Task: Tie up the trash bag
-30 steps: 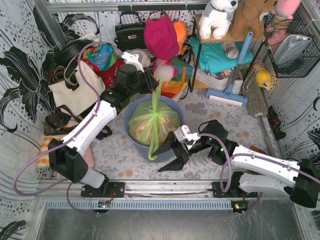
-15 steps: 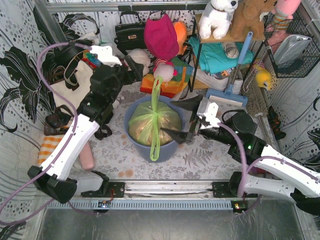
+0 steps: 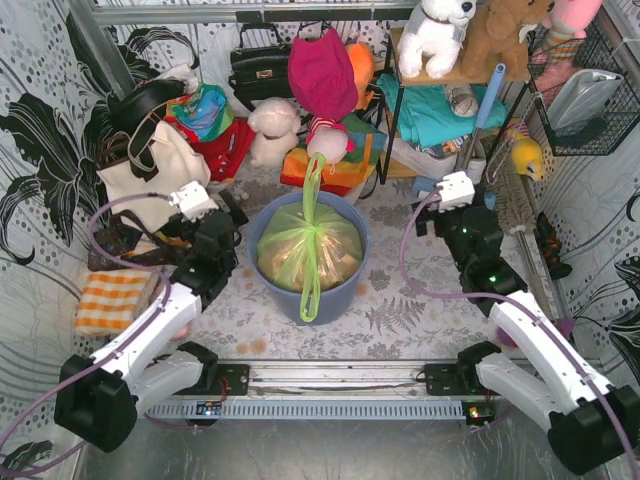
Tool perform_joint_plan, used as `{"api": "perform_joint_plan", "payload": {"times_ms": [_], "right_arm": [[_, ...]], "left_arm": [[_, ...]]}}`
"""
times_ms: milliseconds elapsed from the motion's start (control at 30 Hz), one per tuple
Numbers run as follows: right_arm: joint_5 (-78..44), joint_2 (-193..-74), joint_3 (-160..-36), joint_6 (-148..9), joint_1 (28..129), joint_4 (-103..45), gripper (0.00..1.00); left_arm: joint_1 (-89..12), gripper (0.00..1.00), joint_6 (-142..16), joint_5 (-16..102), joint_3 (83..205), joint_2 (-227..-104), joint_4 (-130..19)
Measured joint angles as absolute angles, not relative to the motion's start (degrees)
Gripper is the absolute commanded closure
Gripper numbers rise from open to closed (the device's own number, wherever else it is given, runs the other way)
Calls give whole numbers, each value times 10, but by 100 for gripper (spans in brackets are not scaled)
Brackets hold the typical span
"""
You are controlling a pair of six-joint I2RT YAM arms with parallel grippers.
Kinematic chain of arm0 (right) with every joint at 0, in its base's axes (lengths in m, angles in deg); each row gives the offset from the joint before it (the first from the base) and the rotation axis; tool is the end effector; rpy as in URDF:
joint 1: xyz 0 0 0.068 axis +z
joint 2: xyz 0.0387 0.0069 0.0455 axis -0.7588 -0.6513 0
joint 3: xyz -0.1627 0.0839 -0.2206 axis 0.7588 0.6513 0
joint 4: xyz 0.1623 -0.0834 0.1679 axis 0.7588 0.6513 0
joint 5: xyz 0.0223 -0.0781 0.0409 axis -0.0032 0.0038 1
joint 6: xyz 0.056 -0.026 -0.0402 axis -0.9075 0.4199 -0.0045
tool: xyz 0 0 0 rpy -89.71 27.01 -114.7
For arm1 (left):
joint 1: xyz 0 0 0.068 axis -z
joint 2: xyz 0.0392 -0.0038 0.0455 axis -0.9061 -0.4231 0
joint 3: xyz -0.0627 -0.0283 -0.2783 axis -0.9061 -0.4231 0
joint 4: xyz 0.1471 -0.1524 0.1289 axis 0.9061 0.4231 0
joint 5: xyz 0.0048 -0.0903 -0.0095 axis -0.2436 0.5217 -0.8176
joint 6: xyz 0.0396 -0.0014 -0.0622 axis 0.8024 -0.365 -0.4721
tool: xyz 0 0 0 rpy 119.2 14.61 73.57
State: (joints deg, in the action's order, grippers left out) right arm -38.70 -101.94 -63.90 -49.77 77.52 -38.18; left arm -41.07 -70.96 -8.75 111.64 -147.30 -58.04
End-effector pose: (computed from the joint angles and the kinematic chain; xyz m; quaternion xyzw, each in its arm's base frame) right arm 0.1918 0.0855 0.3542 -0.1644 0.6851 0.0061 0.7096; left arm 0.2221 -0.0518 0.3099 -0.2045 0.7336 0.0556 0.6456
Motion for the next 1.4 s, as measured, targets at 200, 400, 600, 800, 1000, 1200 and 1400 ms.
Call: {"api": "perform_joint_plan", "payload": {"times_ms": [200, 400, 600, 800, 1000, 1200, 1400], "right_arm": [[-387, -1028, -502, -538, 597, -430, 3], [-401, -1090, -396, -586, 519, -524, 3], [-406, -1182, -352, -611, 512, -675, 3], [-402, -1267, -328, -619, 512, -815, 3], [-377, -1346, -334, -618, 511, -913, 3], [-351, -1394, -338, -618, 511, -961, 3], [-339, -1402, -338, -616, 511, -1000, 3]], "left_arm": [[-433, 2, -698, -156, 989, -1491, -702], [-441, 2, -638, -161, 927, -1597, -851], [-466, 2, -585, -117, 880, -1666, -1004], [-499, 2, -555, -33, 840, -1711, -1129], [-554, 2, -554, 90, 827, -1714, -1192], [-568, 2, -550, 171, 806, -1739, -1235], [-568, 2, -550, 187, 806, -1739, -1241]]}}
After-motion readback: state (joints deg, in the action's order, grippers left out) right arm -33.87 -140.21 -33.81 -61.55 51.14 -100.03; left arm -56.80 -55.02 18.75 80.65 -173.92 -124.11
